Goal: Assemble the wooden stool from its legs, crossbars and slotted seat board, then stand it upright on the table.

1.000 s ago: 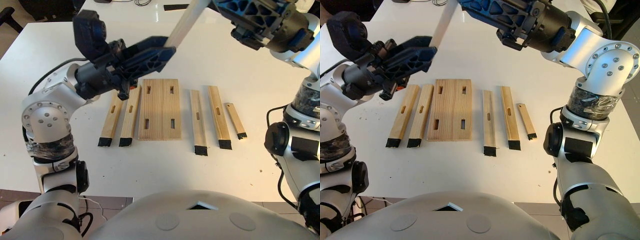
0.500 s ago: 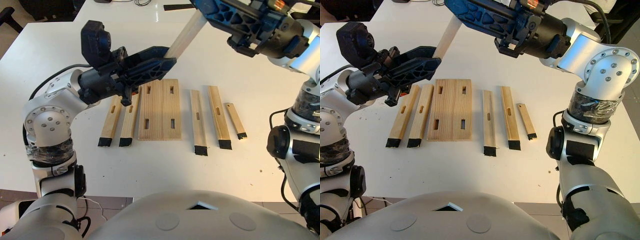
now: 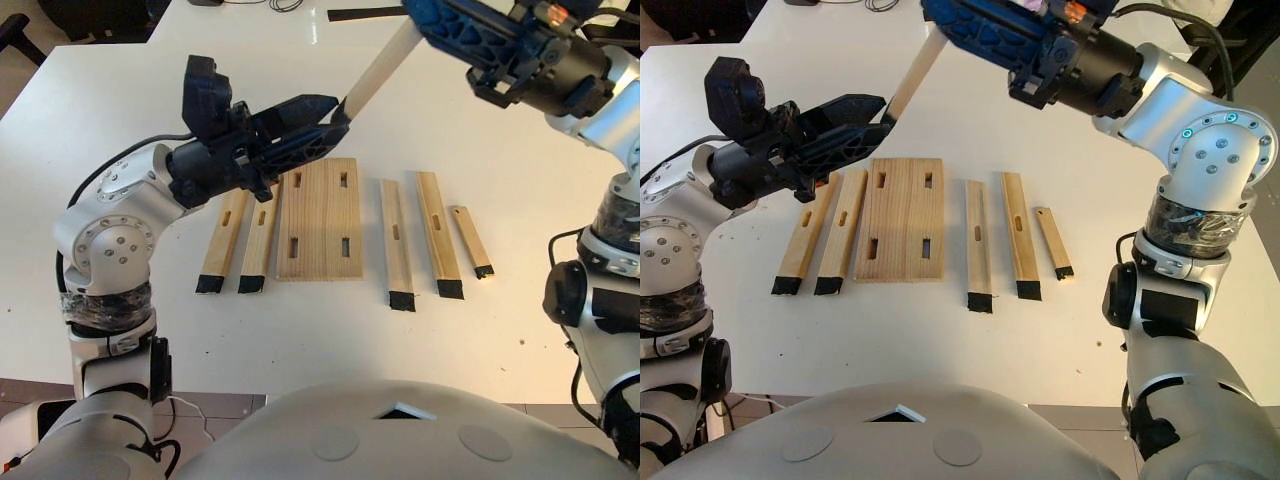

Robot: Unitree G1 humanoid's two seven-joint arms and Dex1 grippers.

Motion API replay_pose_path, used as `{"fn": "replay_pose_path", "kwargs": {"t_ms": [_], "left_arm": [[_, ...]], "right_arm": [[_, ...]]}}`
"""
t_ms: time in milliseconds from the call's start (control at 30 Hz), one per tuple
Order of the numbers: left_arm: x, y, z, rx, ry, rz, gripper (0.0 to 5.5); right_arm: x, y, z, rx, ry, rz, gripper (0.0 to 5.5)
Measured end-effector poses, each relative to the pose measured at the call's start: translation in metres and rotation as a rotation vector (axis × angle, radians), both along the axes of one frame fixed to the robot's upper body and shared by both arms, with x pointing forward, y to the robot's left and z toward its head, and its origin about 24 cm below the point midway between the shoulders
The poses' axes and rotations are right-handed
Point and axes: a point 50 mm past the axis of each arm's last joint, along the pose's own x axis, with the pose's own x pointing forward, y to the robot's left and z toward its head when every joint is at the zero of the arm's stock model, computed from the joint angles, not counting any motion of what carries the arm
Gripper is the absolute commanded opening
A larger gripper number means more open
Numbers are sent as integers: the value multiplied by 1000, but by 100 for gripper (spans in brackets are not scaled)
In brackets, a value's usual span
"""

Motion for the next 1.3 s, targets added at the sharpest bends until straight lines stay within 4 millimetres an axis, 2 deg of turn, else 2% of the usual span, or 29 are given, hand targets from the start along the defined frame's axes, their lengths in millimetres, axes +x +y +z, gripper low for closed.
{"fn": "replay_pose_path", "kwargs": {"t_ms": [133, 167, 200, 233, 300, 367, 500, 633, 733, 933, 1100, 1300], "left_arm": [[10, 8, -12, 15, 21, 133, 259], [13, 9, -14, 17, 18, 177, 259], [17, 10, -16, 3, 13, 246, 259], [23, 12, -20, -28, 19, 355, 259], [31, 11, -30, -94, 65, 534, 259], [35, 5, -35, -175, 109, 641, 259], [46, -9, -38, -271, 155, 741, 259], [62, -18, -20, -304, 115, 735, 259], [65, -10, -14, -333, 101, 775, 259], [63, 2, -21, -331, 125, 829, 259], [62, 4, -21, -309, 126, 821, 259], [62, 8, -22, -309, 124, 833, 259]], "right_arm": [[12, -22, -8, -208, -150, -112, 131], [14, -29, -17, -307, -191, -128, 131], [15, -37, -29, -400, -210, -135, 131], [14, -50, -51, -521, -196, -133, 131], [8, -70, -87, -648, -123, -112, 131], [1, -81, -107, -712, -93, -83, 131], [-7, -85, -110, -747, -115, -35, 131], [-13, -79, -114, -735, -122, 15, 131], [-13, -71, -116, -702, -116, 47, 131], [-14, -63, -121, -684, -115, 84, 131], [-15, -69, -130, -709, -104, 83, 131], [-13, -75, -129, -722, -127, 117, 131]]}}
